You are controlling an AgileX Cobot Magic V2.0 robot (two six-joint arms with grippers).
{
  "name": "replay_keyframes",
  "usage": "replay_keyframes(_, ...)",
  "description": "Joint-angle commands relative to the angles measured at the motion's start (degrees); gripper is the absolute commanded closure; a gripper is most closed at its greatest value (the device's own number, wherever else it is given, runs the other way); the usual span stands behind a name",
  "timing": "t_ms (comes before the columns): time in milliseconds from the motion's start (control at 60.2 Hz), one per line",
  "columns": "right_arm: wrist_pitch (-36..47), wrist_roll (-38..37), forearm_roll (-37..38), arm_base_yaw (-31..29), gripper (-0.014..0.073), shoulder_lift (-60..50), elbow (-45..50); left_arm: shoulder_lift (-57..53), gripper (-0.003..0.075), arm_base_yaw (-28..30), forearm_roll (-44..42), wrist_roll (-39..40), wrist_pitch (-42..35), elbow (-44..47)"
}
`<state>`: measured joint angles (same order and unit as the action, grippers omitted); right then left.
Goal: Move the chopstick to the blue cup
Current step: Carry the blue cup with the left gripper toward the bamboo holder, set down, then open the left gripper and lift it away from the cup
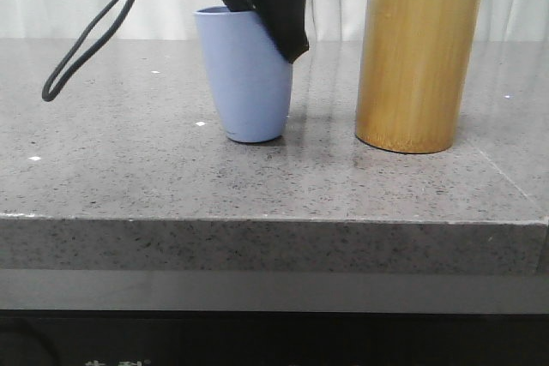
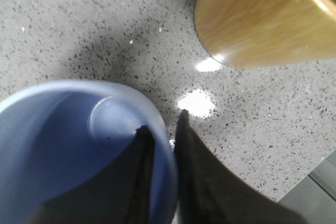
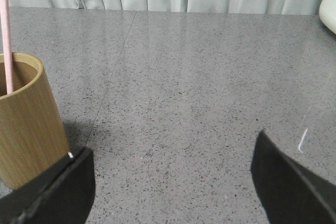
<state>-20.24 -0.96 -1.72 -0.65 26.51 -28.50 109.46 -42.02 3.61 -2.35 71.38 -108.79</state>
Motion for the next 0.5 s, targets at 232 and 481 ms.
replay_keyframes(232, 4.26, 0.39, 0.04, -0.19, -0.0022, 0.56, -1.58, -3.96, 0.0368, -0.44, 0.32, -0.15, 1.40, -4.54)
replay_keyframes(481, 4.37, 0.39, 0.04, -0.20, -0.0022, 0.56, -1.58, -10.08, 0.0320, -0.31, 0.30, -0.15, 1.40, -5.78)
